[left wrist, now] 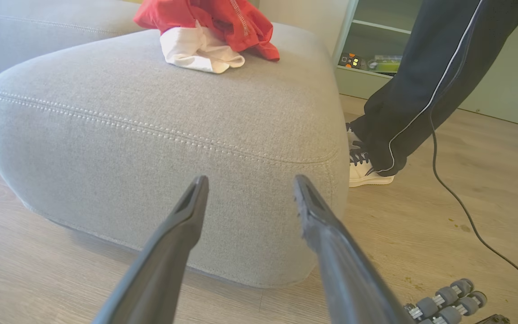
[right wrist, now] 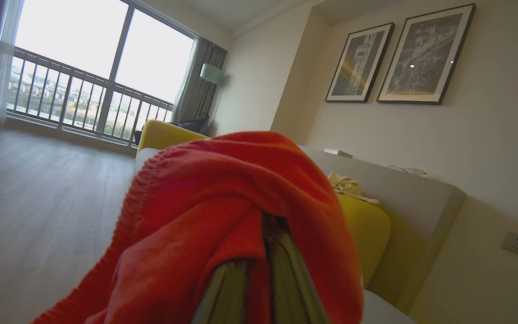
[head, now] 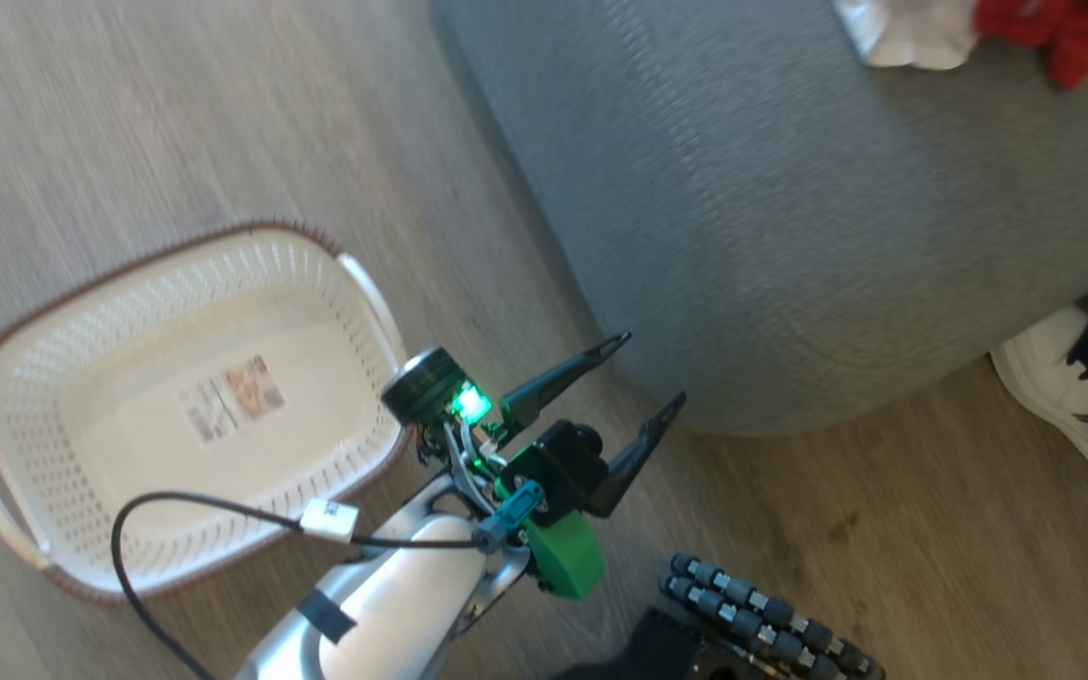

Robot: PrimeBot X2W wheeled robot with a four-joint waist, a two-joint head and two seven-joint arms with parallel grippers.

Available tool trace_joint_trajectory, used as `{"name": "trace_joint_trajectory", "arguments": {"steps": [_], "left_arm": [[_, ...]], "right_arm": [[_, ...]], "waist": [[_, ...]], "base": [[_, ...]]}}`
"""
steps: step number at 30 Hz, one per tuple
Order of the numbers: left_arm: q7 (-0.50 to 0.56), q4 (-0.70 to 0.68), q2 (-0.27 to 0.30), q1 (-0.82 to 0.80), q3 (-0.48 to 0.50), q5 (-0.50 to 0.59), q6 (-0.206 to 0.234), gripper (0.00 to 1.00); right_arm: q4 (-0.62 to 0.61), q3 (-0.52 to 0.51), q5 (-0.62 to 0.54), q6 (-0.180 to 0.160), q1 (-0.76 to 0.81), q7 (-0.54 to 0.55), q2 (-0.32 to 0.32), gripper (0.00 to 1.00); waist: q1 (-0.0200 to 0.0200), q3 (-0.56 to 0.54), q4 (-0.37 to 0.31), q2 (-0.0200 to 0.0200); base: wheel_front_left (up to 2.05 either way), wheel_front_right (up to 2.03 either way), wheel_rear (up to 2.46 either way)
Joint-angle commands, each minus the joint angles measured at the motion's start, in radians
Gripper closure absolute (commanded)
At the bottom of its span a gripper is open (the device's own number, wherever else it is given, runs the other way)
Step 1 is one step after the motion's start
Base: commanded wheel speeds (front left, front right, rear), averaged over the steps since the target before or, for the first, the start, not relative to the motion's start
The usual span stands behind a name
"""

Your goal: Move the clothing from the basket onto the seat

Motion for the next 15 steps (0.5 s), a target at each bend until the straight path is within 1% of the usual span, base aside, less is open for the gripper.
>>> {"name": "trace_joint_trajectory", "arguments": {"steps": [1, 3, 6, 10, 15], "left_arm": [[-0.01, -0.035, -0.004, -0.022, 0.013, 0.01, 0.003, 0.0], [-0.01, -0.034, -0.001, -0.03, 0.009, 0.014, 0.006, 0.0], [-0.01, -0.037, 0.002, -0.037, 0.008, 0.017, 0.016, 0.0], [-0.01, -0.043, 0.008, -0.047, 0.007, 0.02, 0.031, 0.0], [-0.01, -0.053, 0.01, -0.059, 0.008, 0.019, 0.051, 0.0]], "right_arm": [[0.002, -0.001, -0.009, 0.007, -0.04, -0.002, -0.046, 1.0], [0.07, -0.001, -0.038, 0.007, -0.089, -0.002, -0.072, 1.0], [0.181, -0.031, -0.132, 0.007, -0.154, -0.002, -0.1, 1.0], [0.309, -0.089, -0.22, 0.007, -0.224, -0.002, -0.102, 1.0], [0.477, -0.12, -0.293, 0.007, -0.26, -0.002, -0.09, 1.0]], "waist": [[-0.0003, 0.059, 0.033, 0.0], [-0.0003, 0.081, 0.05, 0.0], [-0.0003, 0.107, 0.075, 0.0], [-0.0003, 0.138, 0.107, 0.0], [-0.0003, 0.173, 0.139, 0.0]], "base": [[0.0, 0.0, 0.0], [0.0, 0.0, 0.0], [0.0, 0.0, 0.0], [0.0, 0.0, 0.0], [0.0, 0.0, 0.0]]}}
